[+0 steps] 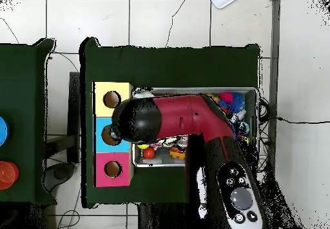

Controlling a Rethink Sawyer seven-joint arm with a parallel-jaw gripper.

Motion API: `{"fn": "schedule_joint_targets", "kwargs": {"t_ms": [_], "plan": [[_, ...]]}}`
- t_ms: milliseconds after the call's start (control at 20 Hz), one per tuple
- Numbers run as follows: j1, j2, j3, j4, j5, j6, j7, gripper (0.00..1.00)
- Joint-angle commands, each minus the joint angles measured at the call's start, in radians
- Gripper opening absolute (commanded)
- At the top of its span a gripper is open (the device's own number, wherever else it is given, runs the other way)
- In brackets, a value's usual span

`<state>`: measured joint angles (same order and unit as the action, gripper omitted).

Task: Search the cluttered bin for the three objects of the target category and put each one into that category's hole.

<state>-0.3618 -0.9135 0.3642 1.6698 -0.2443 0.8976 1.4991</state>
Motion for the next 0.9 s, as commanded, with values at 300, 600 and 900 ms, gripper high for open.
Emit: {"fn": "schedule_joint_targets", "kwargs": {"t_ms": [300,600,900], "plan": [[-0.064,0.057,-0.111,0.076,0.018,-0.137,0.197,1.0],[-0.103,0.074,-0.111,0.084,0.007,-0.165,0.136,1.0],[-0.132,0.077,-0.108,0.078,0.005,-0.151,0.09,1.0]]}}
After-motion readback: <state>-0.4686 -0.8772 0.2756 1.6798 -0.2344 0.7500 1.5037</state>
